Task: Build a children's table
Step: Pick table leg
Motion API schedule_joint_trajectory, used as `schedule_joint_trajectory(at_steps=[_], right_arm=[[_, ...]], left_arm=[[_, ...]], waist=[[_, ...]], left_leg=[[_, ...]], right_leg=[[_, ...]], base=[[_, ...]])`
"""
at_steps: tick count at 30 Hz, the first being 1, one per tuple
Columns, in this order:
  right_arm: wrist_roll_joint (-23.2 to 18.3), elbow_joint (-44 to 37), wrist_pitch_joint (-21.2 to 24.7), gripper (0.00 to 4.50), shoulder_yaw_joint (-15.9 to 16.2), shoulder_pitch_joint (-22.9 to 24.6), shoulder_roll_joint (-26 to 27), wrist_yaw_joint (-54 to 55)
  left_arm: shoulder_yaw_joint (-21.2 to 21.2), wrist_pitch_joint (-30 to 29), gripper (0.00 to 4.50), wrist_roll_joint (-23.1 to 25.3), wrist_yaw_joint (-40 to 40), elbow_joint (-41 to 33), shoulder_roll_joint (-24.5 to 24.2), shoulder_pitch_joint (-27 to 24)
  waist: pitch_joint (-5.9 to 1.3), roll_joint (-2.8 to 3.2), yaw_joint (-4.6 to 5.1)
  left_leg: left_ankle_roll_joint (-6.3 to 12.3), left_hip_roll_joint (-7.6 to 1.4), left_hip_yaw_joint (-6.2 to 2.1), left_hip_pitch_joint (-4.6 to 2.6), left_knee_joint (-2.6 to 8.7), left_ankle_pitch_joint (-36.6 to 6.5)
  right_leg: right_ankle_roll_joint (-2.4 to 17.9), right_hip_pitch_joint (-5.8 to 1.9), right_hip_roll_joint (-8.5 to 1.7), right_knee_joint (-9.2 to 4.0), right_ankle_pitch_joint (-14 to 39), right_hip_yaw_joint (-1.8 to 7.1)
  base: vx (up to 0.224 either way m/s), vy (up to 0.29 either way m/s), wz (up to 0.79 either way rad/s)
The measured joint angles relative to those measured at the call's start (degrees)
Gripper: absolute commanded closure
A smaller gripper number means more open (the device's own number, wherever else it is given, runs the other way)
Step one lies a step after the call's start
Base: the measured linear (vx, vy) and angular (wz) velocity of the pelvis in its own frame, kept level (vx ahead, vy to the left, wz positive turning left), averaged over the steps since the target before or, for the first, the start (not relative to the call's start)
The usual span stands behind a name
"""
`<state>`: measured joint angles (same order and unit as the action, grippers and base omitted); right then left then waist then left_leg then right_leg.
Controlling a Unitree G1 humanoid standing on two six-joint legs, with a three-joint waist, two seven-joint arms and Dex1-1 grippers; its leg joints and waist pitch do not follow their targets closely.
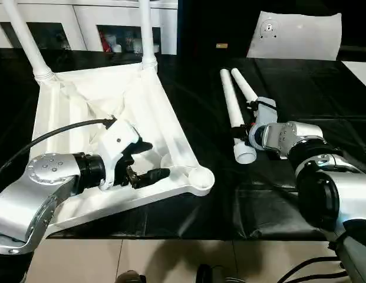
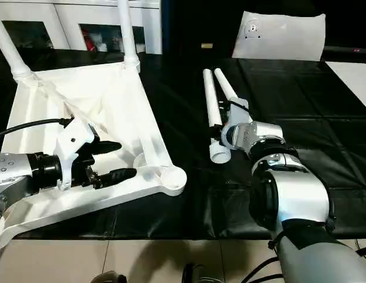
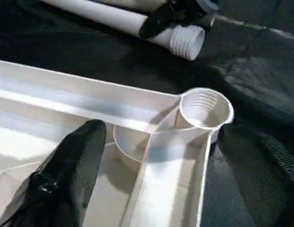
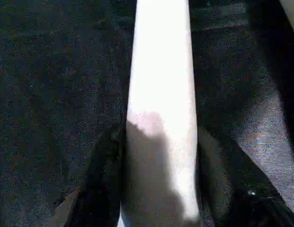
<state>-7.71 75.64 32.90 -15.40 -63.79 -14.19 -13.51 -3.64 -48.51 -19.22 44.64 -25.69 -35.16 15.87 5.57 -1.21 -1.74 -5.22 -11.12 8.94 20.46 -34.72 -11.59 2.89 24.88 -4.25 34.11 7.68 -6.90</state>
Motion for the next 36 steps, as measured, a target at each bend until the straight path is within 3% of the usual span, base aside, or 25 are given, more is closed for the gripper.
schedule_joint_trajectory(at_steps=[4,8,12,15,20,24,27,36], right_arm=[[-0.04,0.38,-0.89,2.62,-0.15,0.01,0.13,-1.37],[-0.99,0.57,-2.45,2.63,-0.63,0.02,1.63,-4.65],[-3.86,0.13,-6.18,2.63,-3.04,0.16,2.63,-8.44],[-6.10,-3.08,-8.78,2.63,-4.55,0.43,3.12,-12.14],[-11.36,-12.75,-8.11,2.63,-5.89,4.82,5.07,-21.85],[-20.47,-30.70,-1.58,2.64,-6.52,17.28,8.37,-32.36],[-25.43,-40.48,3.63,2.64,-4.83,23.64,8.90,-37.25],[-32.98,-58.36,12.28,2.64,-0.78,32.46,8.82,-43.19]], left_arm=[[-0.66,0.75,0.00,0.62,-1.56,1.35,1.09,0.25],[-0.67,2.78,0.00,2.23,-5.94,5.29,5.19,1.61],[0.10,5.43,0.00,3.23,-10.08,7.87,9.39,3.54],[0.87,7.35,0.00,3.38,-13.24,10.10,12.53,5.23],[2.86,8.42,0.00,2.36,-16.34,13.86,17.96,8.60],[8.22,8.11,0.00,-3.60,-17.98,18.37,23.93,14.31],[12.14,6.20,0.00,-9.05,-19.28,20.91,27.78,18.52],[19.28,1.39,0.00,-20.52,-21.90,26.85,34.66,23.64]], waist=[[-0.03,0.05,0.03],[-0.08,0.26,0.07],[-0.10,0.28,-0.21],[-0.10,0.28,-0.31],[-0.13,0.24,-0.73],[-0.14,0.24,-1.77],[-0.15,0.23,-2.16],[-0.18,0.25,-3.23]], left_leg=[[0.00,-0.02,0.00,0.03,-0.05,0.00],[0.00,-0.11,0.00,0.10,-0.18,0.00],[0.00,-0.15,0.01,0.15,-0.29,0.00],[0.01,-0.18,0.01,0.27,-0.40,0.00],[0.05,-0.23,-0.02,0.38,-0.54,0.02],[0.59,-0.26,-0.08,0.51,-0.62,0.32],[0.63,-0.24,-0.06,0.54,-0.63,0.37],[0.45,-0.26,-0.11,0.55,-0.71,0.55]], right_leg=[[0.05,0.01,0.00,0.05,-0.03,-0.01],[0.15,0.04,0.04,0.10,-0.09,-0.05],[0.16,0.04,0.04,0.14,-0.10,-0.08],[0.47,0.07,0.04,0.17,-0.29,-0.12],[0.56,0.07,0.05,0.19,-0.34,-0.20],[0.53,0.07,0.06,0.09,-0.43,-0.28],[0.40,0.05,0.05,-0.03,-0.47,-0.28],[0.05,-0.05,0.06,-0.47,-0.61,-0.55]], base=[[0.000,0.000,0.00],[0.000,0.000,0.00],[0.000,0.000,0.00],[0.000,0.000,0.00],[0.000,0.000,0.00],[0.000,0.000,0.00],[0.000,0.000,0.00],[0.000,0.000,0.00]])
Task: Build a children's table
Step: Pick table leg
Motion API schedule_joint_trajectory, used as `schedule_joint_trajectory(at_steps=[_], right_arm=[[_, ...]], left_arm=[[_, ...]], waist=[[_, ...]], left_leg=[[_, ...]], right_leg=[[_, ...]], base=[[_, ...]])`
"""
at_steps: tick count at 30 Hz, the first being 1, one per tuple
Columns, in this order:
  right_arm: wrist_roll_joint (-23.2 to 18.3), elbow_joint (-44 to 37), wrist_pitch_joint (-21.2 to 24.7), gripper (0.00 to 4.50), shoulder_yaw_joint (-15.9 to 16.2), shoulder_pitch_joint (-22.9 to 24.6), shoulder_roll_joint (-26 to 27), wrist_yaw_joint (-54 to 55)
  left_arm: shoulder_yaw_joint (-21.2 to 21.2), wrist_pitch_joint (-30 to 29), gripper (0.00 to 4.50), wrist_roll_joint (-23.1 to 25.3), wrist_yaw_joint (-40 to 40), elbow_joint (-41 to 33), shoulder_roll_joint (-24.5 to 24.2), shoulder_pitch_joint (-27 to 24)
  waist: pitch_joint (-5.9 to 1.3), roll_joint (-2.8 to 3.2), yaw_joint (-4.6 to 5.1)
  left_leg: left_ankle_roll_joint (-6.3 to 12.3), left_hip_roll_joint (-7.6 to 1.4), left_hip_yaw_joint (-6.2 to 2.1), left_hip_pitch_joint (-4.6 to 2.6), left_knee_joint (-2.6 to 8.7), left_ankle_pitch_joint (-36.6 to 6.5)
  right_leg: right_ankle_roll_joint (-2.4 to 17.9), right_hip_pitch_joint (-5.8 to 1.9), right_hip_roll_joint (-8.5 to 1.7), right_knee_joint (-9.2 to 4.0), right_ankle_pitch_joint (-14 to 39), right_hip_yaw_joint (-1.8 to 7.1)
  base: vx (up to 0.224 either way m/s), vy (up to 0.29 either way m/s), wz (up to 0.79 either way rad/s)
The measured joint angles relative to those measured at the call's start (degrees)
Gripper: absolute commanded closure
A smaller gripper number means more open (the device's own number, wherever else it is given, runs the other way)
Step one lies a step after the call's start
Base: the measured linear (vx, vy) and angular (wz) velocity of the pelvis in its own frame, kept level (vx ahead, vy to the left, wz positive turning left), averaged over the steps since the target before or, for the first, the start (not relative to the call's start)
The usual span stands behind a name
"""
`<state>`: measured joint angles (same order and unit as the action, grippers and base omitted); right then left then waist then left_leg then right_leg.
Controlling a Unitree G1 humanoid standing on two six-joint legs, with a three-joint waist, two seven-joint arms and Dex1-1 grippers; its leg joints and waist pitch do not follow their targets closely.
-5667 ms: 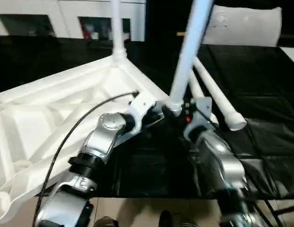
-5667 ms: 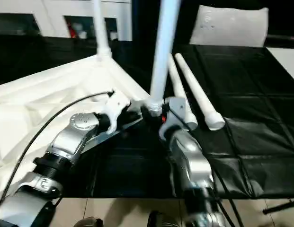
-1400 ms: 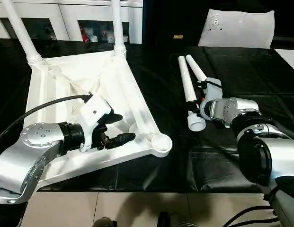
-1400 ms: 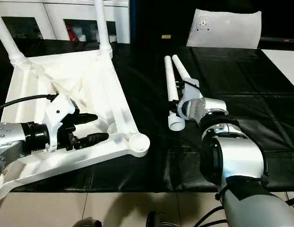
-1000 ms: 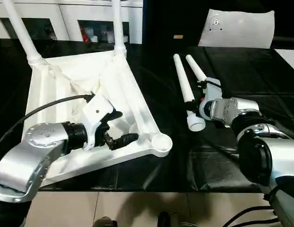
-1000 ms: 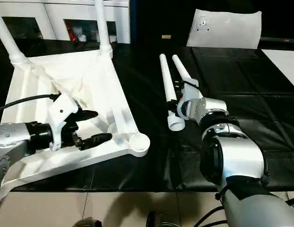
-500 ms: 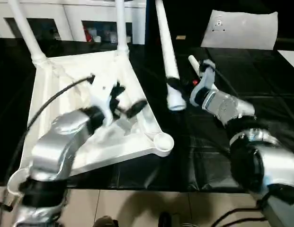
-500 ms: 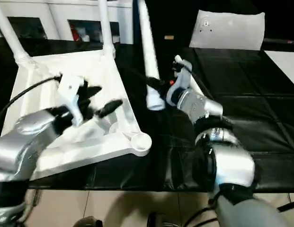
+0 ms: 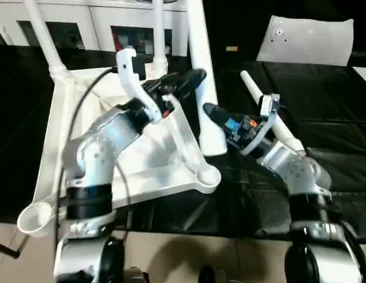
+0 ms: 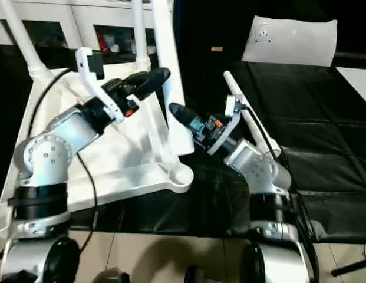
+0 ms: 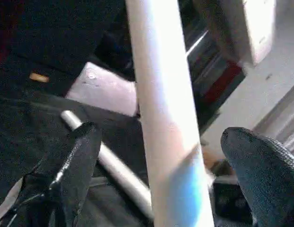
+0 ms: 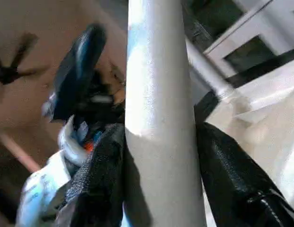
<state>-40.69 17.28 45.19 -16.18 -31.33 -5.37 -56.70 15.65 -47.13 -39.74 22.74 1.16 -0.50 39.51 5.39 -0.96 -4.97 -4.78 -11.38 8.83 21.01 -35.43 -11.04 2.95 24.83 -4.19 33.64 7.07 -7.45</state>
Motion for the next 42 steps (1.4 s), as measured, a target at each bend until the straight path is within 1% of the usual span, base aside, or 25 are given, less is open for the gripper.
schedule_joint_trajectory(at_steps=[1,3,6,8,10,12,13,15,16,17,18,19,21,22,23,24,25,27,29,31,33,39,42], right_arm=[[-0.36,-1.41,0.89,2.64,0.48,0.96,0.09,-0.07],[-0.94,-3.62,2.16,2.64,1.26,2.46,0.13,0.01],[-1.08,-5.42,2.51,2.64,2.42,2.73,0.08,0.20],[-1.13,-5.98,2.51,2.64,2.77,2.77,0.01,0.25],[-1.11,-6.76,2.50,2.64,3.25,3.62,-0.27,0.71],[-0.65,-8.02,2.19,2.64,4.09,4.49,-0.46,1.44],[-0.01,-8.46,1.72,2.64,4.84,4.72,-0.57,1.64],[1.56,-9.17,0.56,2.64,6.14,4.83,-0.78,2.02],[2.93,-9.81,-0.88,2.64,7.33,4.85,-1.14,2.35],[3.48,-10.19,-1.49,2.64,7.80,4.86,-1.22,2.51],[4.65,-10.44,-2.90,2.64,8.52,4.85,-1.22,2.91],[5.15,-10.45,-3.52,2.64,8.95,4.85,-1.20,3.10],[6.60,-10.60,-5.28,2.64,10.10,4.86,-1.13,3.64],[7.94,-10.67,-6.86,2.64,10.91,4.87,-1.16,3.93],[8.81,-10.67,-7.73,2.64,11.49,4.88,-1.13,4.17],[9.56,-10.67,-8.56,2.64,12.23,4.98,-1.06,4.28],[9.86,-10.67,-9.18,2.64,12.52,5.13,-0.87,4.28],[9.87,-10.73,-10.02,2.64,13.09,5.34,-0.35,4.37],[10.00,-10.87,-10.43,2.64,13.37,5.48,-0.31,4.61],[10.10,-10.88,-10.78,2.64,13.82,5.62,-0.13,4.62],[10.78,-10.87,-12.14,2.65,14.38,5.72,-0.08,4.69],[13.38,-10.66,-16.50,2.65,16.22,6.67,-0.44,4.69],[13.73,-10.49,-17.18,2.65,16.37,6.67,-0.47,4.69]], left_arm=[[0.33,-0.50,0.00,-0.85,0.12,0.05,0.20,0.16],[0.30,-1.47,0.35,-1.70,0.33,0.04,0.20,0.48],[0.26,-1.99,0.40,-2.42,0.63,0.04,0.15,0.48],[0.25,-2.28,0.71,-2.91,0.64,0.03,0.18,0.46],[0.24,-2.70,0.78,-3.45,0.65,-0.04,0.19,0.40],[0.21,-2.87,0.87,-4.00,0.67,-0.38,-0.07,0.05],[0.03,-2.90,1.07,-4.03,0.73,-0.64,-0.37,-0.37],[-0.62,-2.90,1.20,-3.82,0.82,-0.96,-0.98,-1.09],[-1.07,-2.90,1.36,-3.66,0.88,-1.02,-1.32,-1.44],[-1.21,-2.88,1.52,-3.31,0.92,-1.04,-1.41,-1.57],[-2.10,-2.61,1.63,-2.61,0.99,-1.44,-1.92,-1.88],[-2.51,-2.48,1.63,-2.06,1.00,-1.55,-2.23,-1.97],[-4.22,-0.31,1.72,0.36,1.48,-2.37,-3.47,-3.03],[-6.15,2.30,1.86,3.02,2.36,-2.78,-4.54,-3.88],[-7.44,4.17,1.86,4.54,3.18,-3.05,-5.23,-4.45],[-9.01,6.45,1.99,6.12,4.40,-3.93,-5.92,-5.30],[-10.11,7.99,2.08,7.30,5.08,-4.48,-6.28,-5.68],[-11.43,10.36,2.11,8.65,6.43,-5.39,-7.08,-6.42],[-11.75,11.08,2.13,8.92,7.02,-5.68,-7.16,-6.74],[-12.16,11.41,2.27,8.94,7.11,-6.98,-7.11,-7.48],[-12.26,11.85,2.42,8.84,7.12,-7.60,-7.13,-7.96],[-13.18,14.23,2.50,9.26,7.51,-8.37,-7.14,-10.07],[-13.18,14.24,2.52,9.37,7.50,-8.38,-7.06,-10.08]], waist=[[-0.01,0.02,-0.03],[-0.03,0.05,-0.14],[-0.03,0.04,-0.11],[-0.03,0.04,-0.12],[-0.04,0.06,-0.13],[-0.04,0.07,-0.13],[-0.06,0.10,-0.12],[-0.07,0.11,-0.10],[-0.07,0.11,-0.12],[-0.07,0.11,-0.12],[-0.08,0.10,-0.12],[-0.08,0.10,-0.10],[-0.08,0.10,-0.08],[-0.08,0.10,-0.04],[-0.08,0.10,-0.03],[-0.08,0.10,-0.04],[-0.08,0.10,-0.13],[-0.08,0.10,-0.11],[-0.08,0.10,-0.10],[-0.08,0.10,-0.03],[-0.09,0.11,-0.01],[-0.09,0.12,-0.02],[-0.09,0.12,0.01]], left_leg=[[0.01,-0.05,-0.06,-0.03,0.00,0.05],[0.02,-0.15,-0.12,0.08,0.00,0.07],[0.03,-0.14,-0.12,0.09,0.00,0.07],[0.02,-0.17,-0.14,0.00,0.00,0.07],[0.01,-0.38,-0.28,-0.15,0.00,0.06],[0.01,-0.45,-0.38,-0.12,0.05,0.06],[0.01,-0.45,-0.40,-0.12,0.09,0.06],[0.00,-0.44,-0.43,-0.07,0.10,0.05],[0.00,-0.44,-0.44,-0.05,0.12,0.05],[0.00,-0.44,-0.45,-0.05,0.14,0.05],[0.00,-0.43,-0.45,-0.06,0.18,0.05],[0.00,-0.43,-0.45,-0.06,0.20,0.05],[0.00,-0.43,-0.46,-0.08,0.26,0.05],[0.00,-0.43,-0.46,-0.07,0.29,0.05],[0.00,-0.43,-0.46,-0.06,0.31,0.06],[0.00,-0.42,-0.47,-0.07,0.34,0.05],[0.00,-0.42,-0.48,-0.06,0.36,0.05],[0.00,-0.42,-0.47,-0.07,0.40,0.05],[-0.01,-0.42,-0.47,-0.07,0.41,0.06],[-0.01,-0.43,-0.46,-0.07,0.41,0.05],[-0.03,-0.44,-0.46,-0.08,0.42,0.07],[-0.08,-0.44,-0.45,-0.11,0.43,0.10],[-0.09,-0.44,-0.45,-0.20,0.42,0.11]], right_leg=[[-0.05,0.00,0.00,-0.16,-0.04,-0.10],[-0.08,-0.08,0.00,-0.55,-0.14,-0.31],[-0.08,-0.22,-0.12,-0.76,-0.14,-0.45],[-0.08,-0.46,-0.13,-0.85,-0.14,-0.65],[-0.08,-0.91,-0.13,-1.10,-0.14,-1.16],[-0.08,-1.03,-0.12,-1.24,-0.14,-1.36],[-0.08,-1.06,-0.13,-1.26,-0.14,-1.37],[-0.09,-1.04,-0.13,-1.26,-0.14,-1.36],[-0.10,-1.03,-0.13,-1.26,-0.15,-1.36],[-0.10,-1.04,-0.12,-1.26,-0.15,-1.37],[-0.11,-1.04,-0.12,-1.26,-0.16,-1.37],[-0.12,-1.04,-0.12,-1.26,-0.16,-1.37],[-0.12,-1.04,-0.13,-1.26,-0.16,-1.37],[-0.12,-1.03,-0.12,-1.27,-0.16,-1.37],[-0.12,-1.03,-0.12,-1.27,-0.16,-1.37],[-0.12,-1.03,-0.12,-1.27,-0.16,-1.36],[-0.12,-1.03,-0.13,-1.27,-0.16,-1.36],[-0.12,-1.04,-0.13,-1.27,-0.17,-1.35],[-0.11,-1.04,-0.13,-1.27,-0.17,-1.35],[-0.10,-1.04,-0.13,-1.26,-0.18,-1.34],[-0.09,-1.04,-0.12,-1.26,-0.19,-1.35],[-0.09,-1.11,-0.13,-1.26,-0.19,-1.34],[-0.09,-1.15,-0.13,-1.26,-0.19,-1.34]], base=[[0.000,0.000,0.00],[0.000,0.000,0.00],[0.000,0.000,0.00],[0.000,0.000,0.00],[0.000,0.000,0.00],[0.000,0.000,0.00],[0.000,0.000,0.00],[0.000,0.000,0.00],[0.000,0.000,0.00],[0.000,0.000,0.00],[0.000,0.000,0.00],[0.000,0.000,0.00],[0.000,0.000,0.00],[0.000,0.000,0.00],[0.000,0.000,0.00],[0.000,0.000,0.00],[0.000,0.000,0.00],[0.000,0.000,0.00],[0.000,0.000,0.00],[0.000,0.000,0.00],[0.000,0.000,0.00],[0.000,0.000,0.00],[0.000,0.000,0.00]])
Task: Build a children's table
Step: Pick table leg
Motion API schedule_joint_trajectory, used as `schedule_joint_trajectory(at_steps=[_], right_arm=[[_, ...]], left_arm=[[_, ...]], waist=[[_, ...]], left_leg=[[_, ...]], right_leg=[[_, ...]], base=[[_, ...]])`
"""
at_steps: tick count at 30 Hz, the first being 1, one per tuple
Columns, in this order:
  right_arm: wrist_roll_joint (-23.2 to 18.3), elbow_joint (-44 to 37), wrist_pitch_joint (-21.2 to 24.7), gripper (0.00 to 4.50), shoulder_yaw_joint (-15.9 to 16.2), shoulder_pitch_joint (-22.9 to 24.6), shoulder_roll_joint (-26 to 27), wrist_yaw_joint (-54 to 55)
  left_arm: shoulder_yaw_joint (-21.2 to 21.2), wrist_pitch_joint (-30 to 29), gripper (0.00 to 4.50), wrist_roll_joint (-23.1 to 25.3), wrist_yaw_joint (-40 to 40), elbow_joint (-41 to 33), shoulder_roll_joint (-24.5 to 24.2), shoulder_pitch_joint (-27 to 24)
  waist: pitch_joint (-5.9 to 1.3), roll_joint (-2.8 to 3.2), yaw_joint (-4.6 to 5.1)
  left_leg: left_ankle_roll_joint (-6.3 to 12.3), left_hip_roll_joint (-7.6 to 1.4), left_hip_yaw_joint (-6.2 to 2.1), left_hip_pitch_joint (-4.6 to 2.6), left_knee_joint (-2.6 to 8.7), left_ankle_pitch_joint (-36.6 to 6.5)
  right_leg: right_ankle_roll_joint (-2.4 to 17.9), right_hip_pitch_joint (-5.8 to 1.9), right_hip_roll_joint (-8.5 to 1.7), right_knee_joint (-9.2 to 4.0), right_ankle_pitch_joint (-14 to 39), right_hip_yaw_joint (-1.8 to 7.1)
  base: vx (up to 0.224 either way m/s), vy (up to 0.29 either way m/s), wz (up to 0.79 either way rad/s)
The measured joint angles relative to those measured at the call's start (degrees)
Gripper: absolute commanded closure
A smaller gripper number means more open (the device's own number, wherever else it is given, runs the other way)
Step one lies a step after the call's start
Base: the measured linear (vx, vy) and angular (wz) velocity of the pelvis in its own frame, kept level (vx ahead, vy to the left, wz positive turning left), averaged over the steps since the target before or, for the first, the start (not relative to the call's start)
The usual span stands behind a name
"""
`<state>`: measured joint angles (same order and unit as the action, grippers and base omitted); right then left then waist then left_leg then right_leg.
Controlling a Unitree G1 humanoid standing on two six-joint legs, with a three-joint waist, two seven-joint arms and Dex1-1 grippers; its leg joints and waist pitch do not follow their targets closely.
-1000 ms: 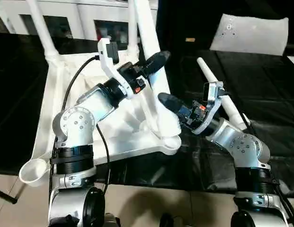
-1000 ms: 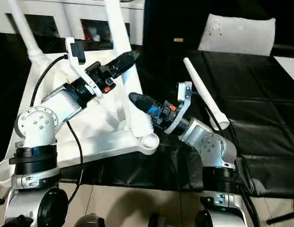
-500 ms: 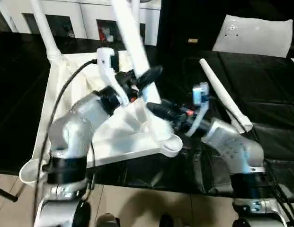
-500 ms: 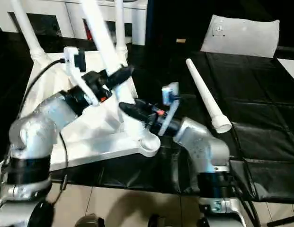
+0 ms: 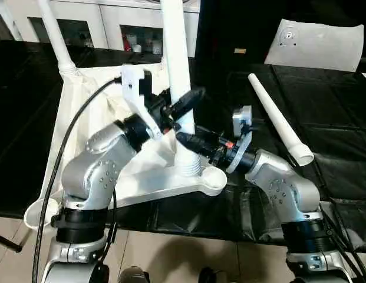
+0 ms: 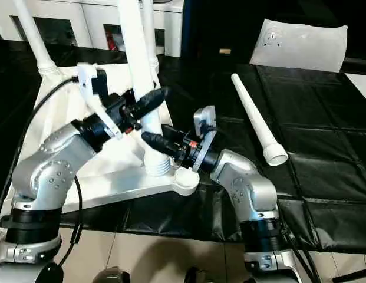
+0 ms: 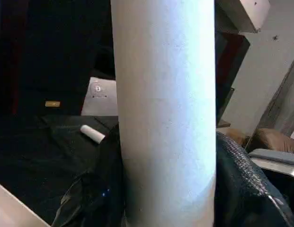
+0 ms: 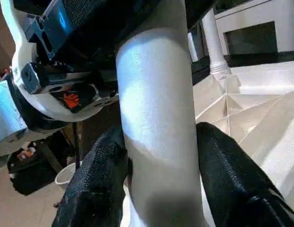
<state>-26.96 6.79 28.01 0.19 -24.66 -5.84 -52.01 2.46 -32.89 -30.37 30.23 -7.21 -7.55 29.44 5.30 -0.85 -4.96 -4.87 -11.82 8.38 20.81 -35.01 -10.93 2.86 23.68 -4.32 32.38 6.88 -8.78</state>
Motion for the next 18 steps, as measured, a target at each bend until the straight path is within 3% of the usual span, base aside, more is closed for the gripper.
schedule_joint_trajectory(at_steps=[13,14,18], right_arm=[[2.82,0.78,-4.03,2.65,0.94,-0.05,-0.60,1.62],[2.79,1.13,-3.67,2.09,0.95,-0.24,-0.60,1.85],[3.16,3.03,-3.74,1.90,0.88,-0.97,-0.54,4.88]], left_arm=[[0.54,-1.25,2.61,-0.66,-3.54,0.99,1.21,0.63],[0.58,-1.48,2.62,-0.67,-3.59,1.60,1.07,0.94],[1.69,-2.08,2.62,0.36,-4.73,4.70,-0.46,2.64]], waist=[[-0.02,0.03,0.02],[-0.02,0.03,0.03],[-0.02,0.04,0.10]], left_leg=[[0.00,-0.01,0.00,0.04,0.02,0.00],[0.00,-0.01,0.00,0.03,0.02,0.00],[-0.03,0.00,0.00,-0.04,0.01,0.02]], right_leg=[[0.00,-0.02,0.01,0.00,0.00,-0.01],[0.00,-0.03,0.01,0.00,0.00,-0.01],[0.00,-0.03,0.00,0.00,0.00,0.00]], base=[[0.000,0.000,0.00],[0.000,0.000,0.00],[0.000,0.000,0.00]])
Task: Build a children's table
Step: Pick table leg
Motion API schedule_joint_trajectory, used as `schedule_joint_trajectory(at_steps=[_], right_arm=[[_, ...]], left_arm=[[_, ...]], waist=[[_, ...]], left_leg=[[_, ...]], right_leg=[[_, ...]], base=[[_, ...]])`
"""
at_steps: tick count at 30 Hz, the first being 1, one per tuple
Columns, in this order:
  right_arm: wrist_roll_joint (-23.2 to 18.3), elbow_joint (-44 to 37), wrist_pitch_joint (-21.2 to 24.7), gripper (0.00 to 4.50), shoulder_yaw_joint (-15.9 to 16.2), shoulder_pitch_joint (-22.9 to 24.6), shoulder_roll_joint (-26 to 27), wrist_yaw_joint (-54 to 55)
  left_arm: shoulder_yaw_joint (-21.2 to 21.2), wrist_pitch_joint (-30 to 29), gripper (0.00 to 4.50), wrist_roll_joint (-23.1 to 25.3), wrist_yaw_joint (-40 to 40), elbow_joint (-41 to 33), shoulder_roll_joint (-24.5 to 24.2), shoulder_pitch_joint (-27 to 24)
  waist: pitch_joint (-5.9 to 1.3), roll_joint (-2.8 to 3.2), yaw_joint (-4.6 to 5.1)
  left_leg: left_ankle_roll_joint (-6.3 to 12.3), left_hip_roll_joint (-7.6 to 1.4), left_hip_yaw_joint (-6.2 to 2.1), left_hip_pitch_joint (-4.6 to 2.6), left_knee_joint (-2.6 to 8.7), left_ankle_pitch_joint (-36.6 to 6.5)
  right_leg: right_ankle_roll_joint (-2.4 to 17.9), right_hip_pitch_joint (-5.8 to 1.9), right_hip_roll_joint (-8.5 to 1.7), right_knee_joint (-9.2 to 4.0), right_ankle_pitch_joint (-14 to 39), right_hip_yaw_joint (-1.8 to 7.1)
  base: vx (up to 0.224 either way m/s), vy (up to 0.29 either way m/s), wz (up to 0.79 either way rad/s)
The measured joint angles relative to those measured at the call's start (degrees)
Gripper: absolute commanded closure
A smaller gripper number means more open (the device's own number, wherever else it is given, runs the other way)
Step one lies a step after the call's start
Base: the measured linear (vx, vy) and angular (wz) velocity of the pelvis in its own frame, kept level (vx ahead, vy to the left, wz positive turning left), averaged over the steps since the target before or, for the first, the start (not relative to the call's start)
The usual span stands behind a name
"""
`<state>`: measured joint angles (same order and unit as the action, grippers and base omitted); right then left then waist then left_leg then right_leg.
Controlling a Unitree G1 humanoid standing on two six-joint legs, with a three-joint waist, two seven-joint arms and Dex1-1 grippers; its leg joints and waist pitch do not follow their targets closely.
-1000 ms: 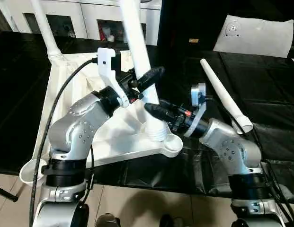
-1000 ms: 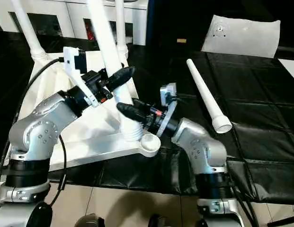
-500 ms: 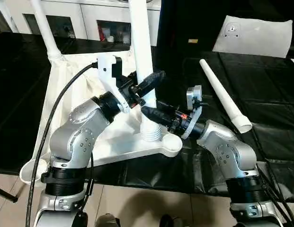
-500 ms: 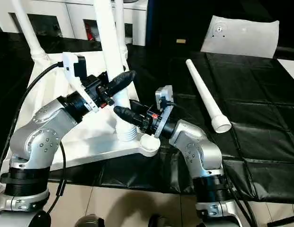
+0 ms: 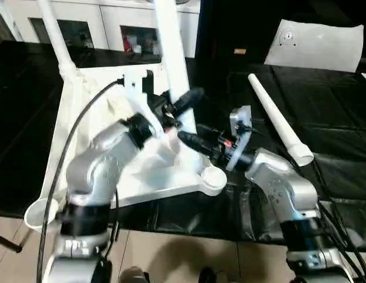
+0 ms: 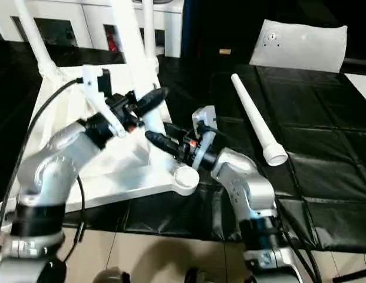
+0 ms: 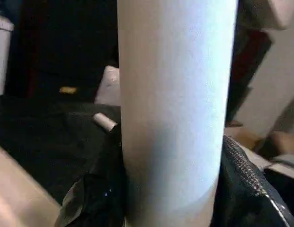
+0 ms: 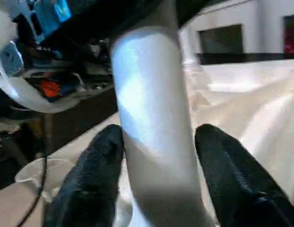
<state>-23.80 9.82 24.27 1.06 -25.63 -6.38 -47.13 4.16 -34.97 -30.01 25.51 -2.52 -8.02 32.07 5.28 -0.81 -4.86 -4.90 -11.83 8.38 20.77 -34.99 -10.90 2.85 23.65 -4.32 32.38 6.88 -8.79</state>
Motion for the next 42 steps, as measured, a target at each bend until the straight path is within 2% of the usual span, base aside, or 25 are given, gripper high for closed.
schedule_joint_trajectory(at_steps=[1,4,6,8,13,18,23,24,28,30,42], right_arm=[[-0.02,0.00,0.00,1.60,-0.17,0.00,-0.04,0.25],[0.02,0.33,-0.63,1.50,-1.98,-0.02,-0.27,1.61],[0.15,0.35,-2.03,1.19,-2.05,-0.15,-0.27,1.79],[-0.14,0.32,-1.81,1.10,-2.15,-0.59,-0.52,1.76],[-2.91,-0.21,4.01,0.67,-2.76,-2.13,-4.09,-0.91],[-6.23,-2.73,10.56,0.62,0.15,-2.14,-10.88,-11.45],[-7.83,-3.75,12.62,0.62,3.63,-2.23,-13.71,-18.32],[-7.95,-4.17,13.26,0.89,4.44,-2.24,-14.69,-20.04],[-8.20,-4.16,13.84,1.09,5.37,-4.04,-14.97,-22.80],[-8.64,-4.16,14.12,1.34,6.06,-4.87,-15.02,-24.02],[-9.99,-4.23,16.00,2.30,8.51,-5.21,-15.57,-28.38]], left_arm=[[0.32,0.00,2.62,0.08,-0.04,0.23,-0.30,0.00],[1.07,0.00,2.62,0.18,0.07,1.53,-0.99,0.05],[1.06,-0.06,2.62,0.15,0.78,2.38,-1.55,0.40],[0.88,-0.20,2.62,-0.08,2.19,3.14,-2.20,1.29],[0.38,-2.18,2.62,-2.68,7.82,3.92,-3.55,2.71],[-1.01,-5.79,2.62,-7.62,20.26,6.14,-7.48,5.32],[-4.31,-6.05,2.63,-8.71,29.47,6.21,-9.34,6.82],[-5.16,-6.06,2.63,-9.00,32.11,6.21,-9.80,6.83],[-6.62,-6.43,2.63,-10.45,37.79,6.71,-10.07,7.78],[-7.28,-6.60,2.64,-10.77,40.03,7.58,-10.20,9.21],[-9.77,-6.05,2.64,-10.44,45.00,10.29,-9.63,10.64]], waist=[[0.00,0.00,0.01],[0.00,0.00,-0.03],[0.00,0.00,-0.12],[0.00,0.00,-0.14],[-0.03,-0.02,-0.14],[-0.03,-0.02,-0.21],[-0.03,-0.03,-0.13],[-0.03,-0.03,-0.16],[-0.07,-0.10,-0.13],[-0.08,-0.11,-0.13],[-0.10,-0.14,-0.18]], left_leg=[[0.00,0.00,0.00,0.00,0.00,0.00],[0.00,0.00,0.00,0.01,0.02,-0.01],[0.00,0.00,0.01,0.04,0.03,-0.01],[0.00,0.00,0.00,0.04,0.03,-0.01],[0.01,0.00,0.05,-0.12,0.04,-0.01],[0.01,0.01,0.09,-0.29,0.05,0.00],[0.00,0.00,0.13,-0.54,0.04,0.00],[0.00,0.00,0.13,-0.56,0.03,0.00],[-0.07,0.00,0.15,-0.61,0.01,0.05],[-0.08,-0.01,0.15,-0.68,0.01,0.05],[-0.07,-0.01,0.13,-0.66,0.04,0.04]], right_leg=[[0.00,0.00,0.00,0.00,0.00,0.00],[0.00,0.01,0.00,0.00,-0.01,0.00],[0.01,0.03,0.00,0.01,-0.01,0.00],[0.01,0.04,0.00,0.02,-0.02,0.00],[0.02,-0.08,-0.01,0.03,-0.02,0.04],[0.02,-0.14,-0.01,0.20,-0.02,0.05],[0.02,-0.32,-0.01,0.20,-0.02,0.06],[0.01,-0.34,-0.02,0.20,-0.01,0.06],[0.01,-0.37,-0.03,0.20,-0.01,0.04],[0.01,-0.44,-0.03,0.19,-0.01,0.03],[0.00,-0.55,-0.03,-0.03,-0.01,-0.02]], base=[[0.000,0.000,0.00],[0.000,0.000,0.00],[0.000,0.000,0.00],[0.000,0.000,0.00],[0.000,0.000,0.00],[0.000,0.000,0.00],[0.000,0.000,0.00],[0.000,0.000,0.00],[0.000,0.000,0.00],[0.000,0.000,0.00],[0.000,0.000,0.00]])
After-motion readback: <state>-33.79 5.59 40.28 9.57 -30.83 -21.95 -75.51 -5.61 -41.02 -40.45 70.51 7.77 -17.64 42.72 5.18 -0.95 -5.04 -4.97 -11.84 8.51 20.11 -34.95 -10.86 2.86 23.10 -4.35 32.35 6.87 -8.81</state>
